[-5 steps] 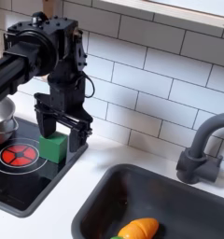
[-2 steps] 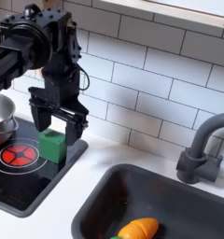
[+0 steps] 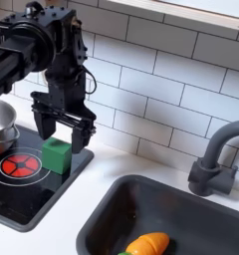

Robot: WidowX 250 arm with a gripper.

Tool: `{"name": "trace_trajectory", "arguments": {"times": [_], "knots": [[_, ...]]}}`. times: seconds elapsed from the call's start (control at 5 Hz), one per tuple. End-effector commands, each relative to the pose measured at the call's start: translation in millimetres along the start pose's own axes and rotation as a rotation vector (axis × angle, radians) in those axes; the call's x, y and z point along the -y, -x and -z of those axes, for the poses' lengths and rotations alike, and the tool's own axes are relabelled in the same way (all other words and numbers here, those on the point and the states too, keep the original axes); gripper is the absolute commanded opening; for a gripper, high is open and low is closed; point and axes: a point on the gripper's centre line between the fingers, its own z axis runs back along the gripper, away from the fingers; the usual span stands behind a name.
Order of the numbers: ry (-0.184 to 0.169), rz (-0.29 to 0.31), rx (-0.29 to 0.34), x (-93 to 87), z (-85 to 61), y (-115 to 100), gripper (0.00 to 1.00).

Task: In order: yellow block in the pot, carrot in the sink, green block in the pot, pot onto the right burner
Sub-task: 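Put the green block in the pot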

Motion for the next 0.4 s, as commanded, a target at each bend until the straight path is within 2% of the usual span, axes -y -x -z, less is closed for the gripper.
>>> {"name": "trace_trajectory", "arguments": {"times": [0.0, 0.2], "knots": [[-0.002, -0.023, 0.000, -7.0, 0.1, 3.7, 1.00], [0.003, -0.010, -0.018, -5.4, 6.3, 6.9, 1.00]]}}
